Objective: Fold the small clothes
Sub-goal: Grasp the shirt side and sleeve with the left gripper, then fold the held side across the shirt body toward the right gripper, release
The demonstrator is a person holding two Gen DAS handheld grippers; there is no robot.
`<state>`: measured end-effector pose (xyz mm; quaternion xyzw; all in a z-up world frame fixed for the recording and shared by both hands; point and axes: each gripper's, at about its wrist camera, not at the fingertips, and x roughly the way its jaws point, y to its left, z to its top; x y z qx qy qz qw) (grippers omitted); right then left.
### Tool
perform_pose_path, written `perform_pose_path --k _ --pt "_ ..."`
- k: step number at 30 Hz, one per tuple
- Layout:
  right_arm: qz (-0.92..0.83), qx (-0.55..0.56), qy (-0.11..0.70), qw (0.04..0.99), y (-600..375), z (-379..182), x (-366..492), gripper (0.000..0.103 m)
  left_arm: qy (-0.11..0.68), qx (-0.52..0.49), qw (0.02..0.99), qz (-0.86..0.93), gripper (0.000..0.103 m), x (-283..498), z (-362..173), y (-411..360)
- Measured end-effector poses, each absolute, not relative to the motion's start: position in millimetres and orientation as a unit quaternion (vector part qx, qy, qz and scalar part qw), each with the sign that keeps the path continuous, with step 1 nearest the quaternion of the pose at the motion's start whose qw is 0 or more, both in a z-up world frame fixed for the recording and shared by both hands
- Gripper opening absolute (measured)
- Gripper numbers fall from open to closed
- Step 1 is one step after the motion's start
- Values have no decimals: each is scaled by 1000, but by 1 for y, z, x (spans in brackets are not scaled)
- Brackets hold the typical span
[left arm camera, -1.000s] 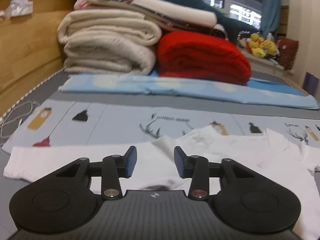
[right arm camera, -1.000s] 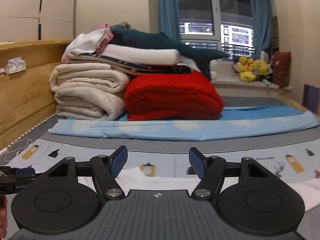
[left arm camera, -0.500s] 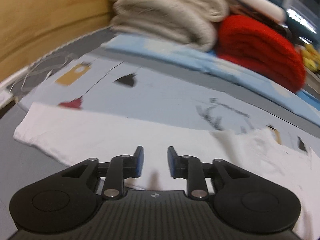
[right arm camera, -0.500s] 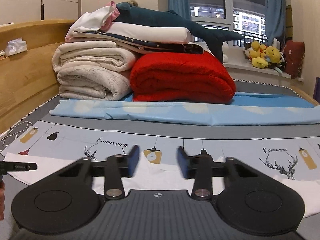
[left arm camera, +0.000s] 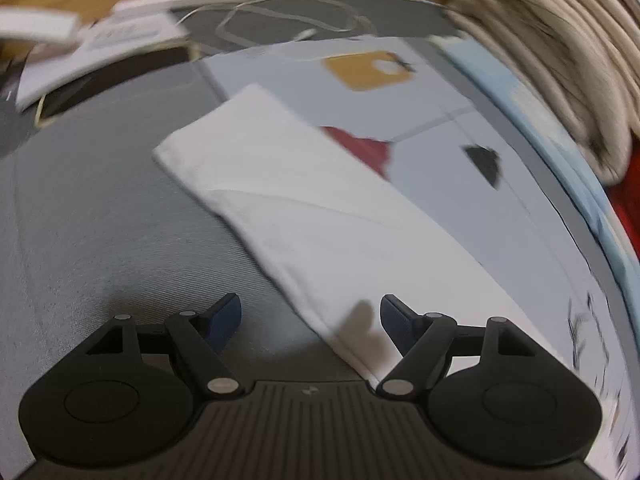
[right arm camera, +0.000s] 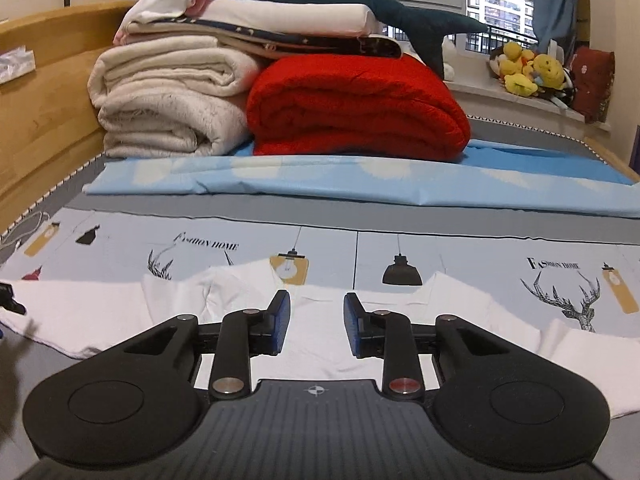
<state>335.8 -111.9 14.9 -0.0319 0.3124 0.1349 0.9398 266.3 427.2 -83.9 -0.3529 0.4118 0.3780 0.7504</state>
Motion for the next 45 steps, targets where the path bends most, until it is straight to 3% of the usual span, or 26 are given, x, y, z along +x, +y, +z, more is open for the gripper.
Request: perform_pose_path --k 4,6,7,8,14,21,32,45 --pt "137 -39 320 937 -107 11 340 30 393 -367 749 388 78 261 -84 440" --pt "137 -42 322 936 -104 9 342 30 383 -362 757 387 49 263 -81 443" --pt "137 -44 324 935 -103 8 344 29 381 -358 760 387 20 264 -81 443" --pt "138 -44 326 934 -101 8 345 29 381 -351 763 387 5 265 -80 441" --pt "147 -51 326 933 -98 7 346 29 373 -294 795 377 4 283 -53 407" --pt "145 -49 332 931 -104 12 337 11 321 -262 862 291 4 295 5 330" --pt "144 -13 332 932 -109 24 298 11 335 -255 893 159 4 294 17 184" --pt "133 -7 347 929 -129 10 281 11 356 -245 887 165 4 294 0 152"
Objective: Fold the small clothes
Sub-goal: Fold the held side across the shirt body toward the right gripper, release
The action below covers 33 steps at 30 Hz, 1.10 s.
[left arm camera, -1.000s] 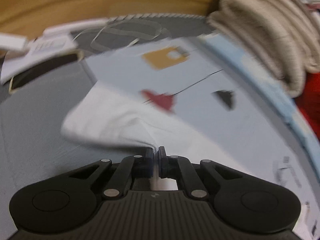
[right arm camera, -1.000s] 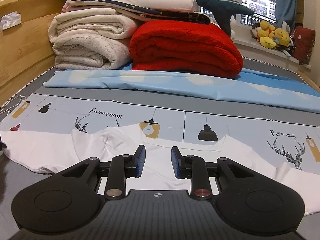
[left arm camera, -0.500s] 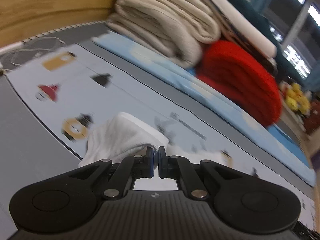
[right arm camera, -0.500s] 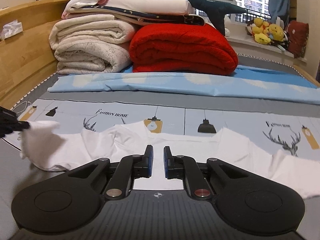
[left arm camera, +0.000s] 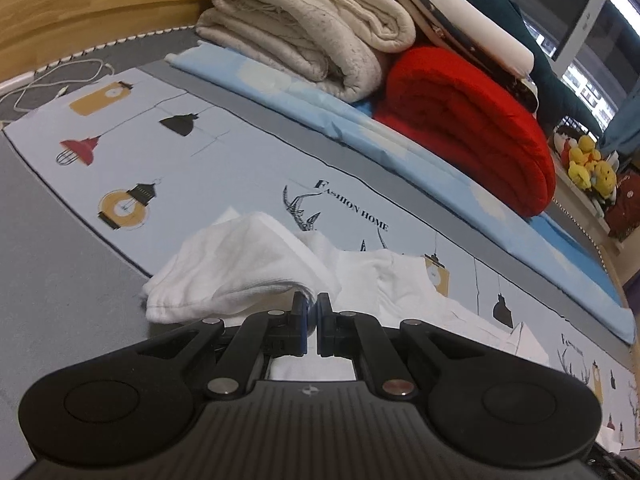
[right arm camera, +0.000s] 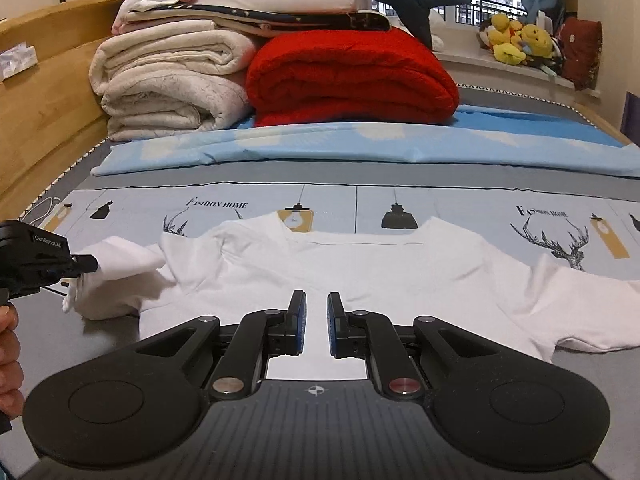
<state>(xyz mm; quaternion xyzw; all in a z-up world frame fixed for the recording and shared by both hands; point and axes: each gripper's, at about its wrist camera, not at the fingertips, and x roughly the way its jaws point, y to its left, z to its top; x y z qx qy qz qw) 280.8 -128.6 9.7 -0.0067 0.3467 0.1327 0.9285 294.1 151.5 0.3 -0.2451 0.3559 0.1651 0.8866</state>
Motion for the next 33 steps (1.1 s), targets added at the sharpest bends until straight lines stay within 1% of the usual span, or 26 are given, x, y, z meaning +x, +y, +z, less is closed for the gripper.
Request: perform_pose_path --k 6,10,13,15,16,17,18,19,20,24,28,29,31,32,33 --pt "117 -7 375 920 -134 -14 307 11 354 -252 887 156 4 318 -1 148" --pt "107 9 386 916 -141 -19 326 11 337 -245 902 118 4 337 2 131" --pt "100 24 398 911 -145 -24 340 11 334 -233 912 38 4 350 5 102" --pt "92 33 408 908 -147 -29 348 11 363 -248 896 -65 5 362 0 85" --pt "88 36 412 906 -147 -31 351 11 383 -262 879 -112 8 367 -4 80" --pt "86 40 415 905 -148 -33 354 11 399 -273 863 -145 18 370 -8 78" --pt "83 42 418 904 -148 -35 356 11 406 -276 857 -158 24 372 -10 79" --pt "82 43 420 903 -147 -37 358 11 403 -272 860 -153 31 372 -10 84" --pt "81 44 422 902 -147 -38 360 11 395 -268 869 -127 34 373 -9 93" --pt "81 43 429 899 -146 -43 366 12 381 -291 877 -4 34 371 -14 140" --pt "101 50 438 892 -140 -47 367 13 420 -295 855 79 34 369 -31 161" --pt "111 50 441 889 -137 -48 367 15 427 -300 848 97 34 368 -35 167" --pt "132 47 444 885 -128 -50 365 24 433 -319 834 120 34 366 -42 181" --pt "146 43 443 884 -122 -50 363 27 434 -328 829 127 34 363 -45 187" --pt "164 32 443 881 -115 -51 361 33 434 -334 826 133 34 361 -46 192"
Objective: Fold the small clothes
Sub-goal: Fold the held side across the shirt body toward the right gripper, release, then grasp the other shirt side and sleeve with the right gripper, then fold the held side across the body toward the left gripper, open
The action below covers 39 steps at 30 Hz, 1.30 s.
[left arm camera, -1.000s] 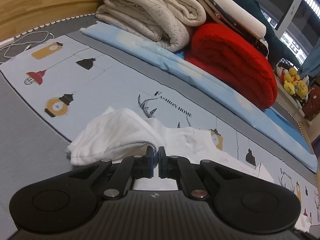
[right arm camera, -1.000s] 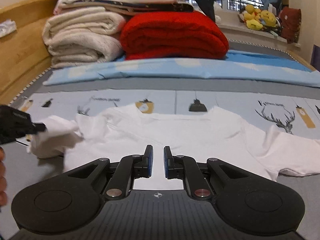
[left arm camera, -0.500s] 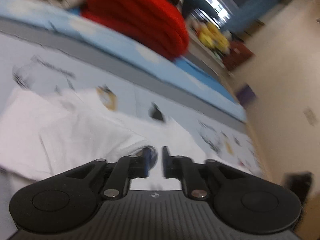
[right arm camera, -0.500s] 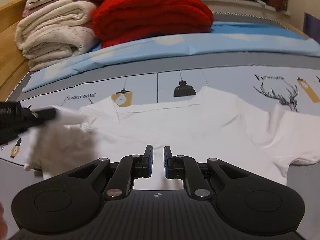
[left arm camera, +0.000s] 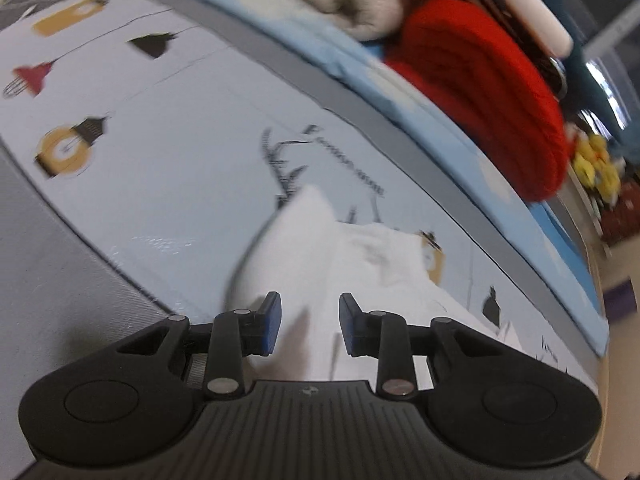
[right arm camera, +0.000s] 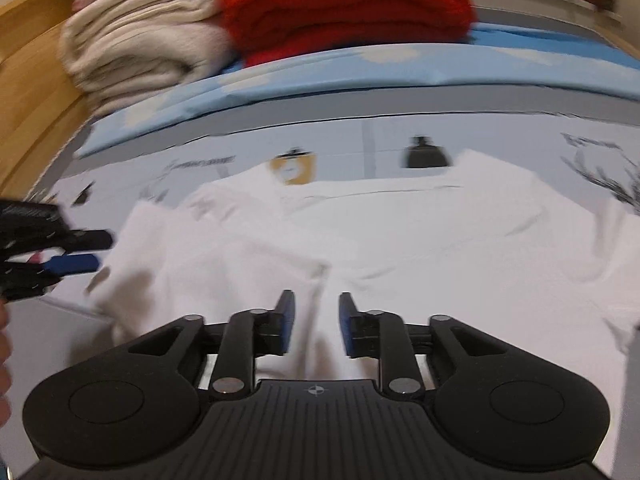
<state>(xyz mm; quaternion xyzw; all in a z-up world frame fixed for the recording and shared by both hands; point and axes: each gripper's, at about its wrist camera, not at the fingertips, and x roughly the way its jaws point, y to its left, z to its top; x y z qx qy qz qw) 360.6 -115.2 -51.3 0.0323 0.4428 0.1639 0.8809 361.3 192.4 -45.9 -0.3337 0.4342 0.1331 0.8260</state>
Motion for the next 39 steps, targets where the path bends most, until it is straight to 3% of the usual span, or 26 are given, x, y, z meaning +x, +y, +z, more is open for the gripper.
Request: perform_pose_path --k 2,6,8,9,10,14,18,22,25,26,28,33,39 --pt "191 4 445 875 -102 -55 356 43 433 -338 824 138 34 358 -46 200" --pt "203 -80 459 861 -75 -75 346 44 429 -339 825 146 34 354 -42 206" --pt "197 -103 459 860 -71 -80 344 35 428 -342 823 150 34 352 -41 210" --pt "198 -103 456 861 -71 -81 345 17 427 -343 823 153 34 352 -40 209" --pt "199 -93 453 864 -72 -79 346 10 425 -343 823 155 34 355 -39 209" --pt "167 35 396 902 -106 -51 350 8 423 -343 824 157 34 355 -36 211" --pt "23 154 366 917 -165 -47 358 8 427 -341 824 149 34 357 -36 206" --pt "-144 209 476 842 -216 -91 370 17 436 -337 823 142 34 360 -39 199" --pt "-158 246 476 829 -231 -97 364 20 439 -336 821 140 34 362 -42 195" --pt "-146 241 468 837 -229 -92 365 25 440 -335 821 140 34 363 -42 193" --pt "-116 235 449 854 -223 -82 364 48 441 -333 821 139 34 364 -44 191" --pt "-9 159 463 872 -194 -79 380 49 448 -331 819 137 34 365 -48 185" --pt "34 -47 478 876 -158 -107 395 47 453 -328 818 131 34 367 -50 182"
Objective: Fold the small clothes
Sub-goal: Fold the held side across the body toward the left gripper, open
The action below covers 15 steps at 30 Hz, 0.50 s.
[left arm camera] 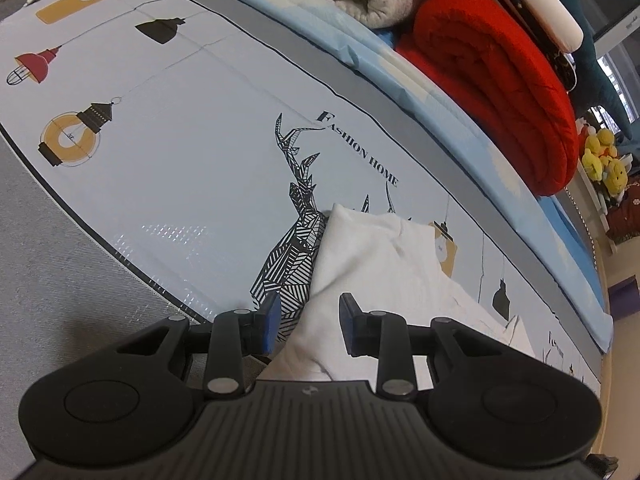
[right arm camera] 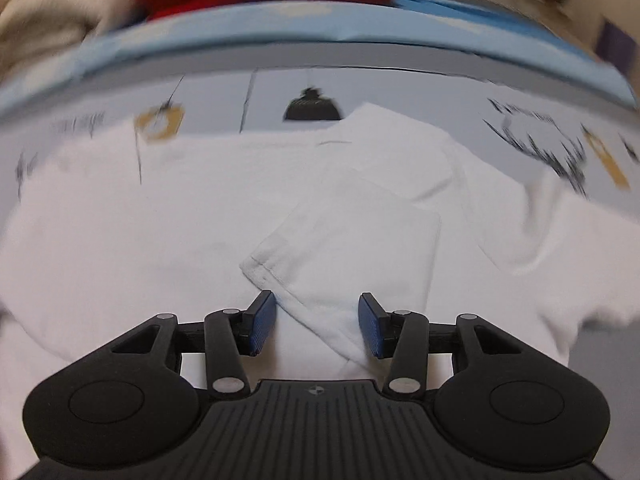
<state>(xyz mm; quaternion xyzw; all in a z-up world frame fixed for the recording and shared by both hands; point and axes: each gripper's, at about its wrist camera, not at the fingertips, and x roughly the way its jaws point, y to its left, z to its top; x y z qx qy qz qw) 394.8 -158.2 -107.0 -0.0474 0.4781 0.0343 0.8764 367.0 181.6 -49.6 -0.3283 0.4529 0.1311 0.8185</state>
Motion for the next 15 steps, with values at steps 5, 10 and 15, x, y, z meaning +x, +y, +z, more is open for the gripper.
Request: perform_pose_path --k 5,10,15 --pt "40 -27 439 897 -171 -89 396 5 454 -329 818 129 34 370 -50 178" --pt "-38 123 284 950 -218 -40 380 5 455 -325 820 125 34 371 -51 171" --pt "-200 262 327 886 -286 -64 372 10 456 -320 821 124 34 371 -51 167"
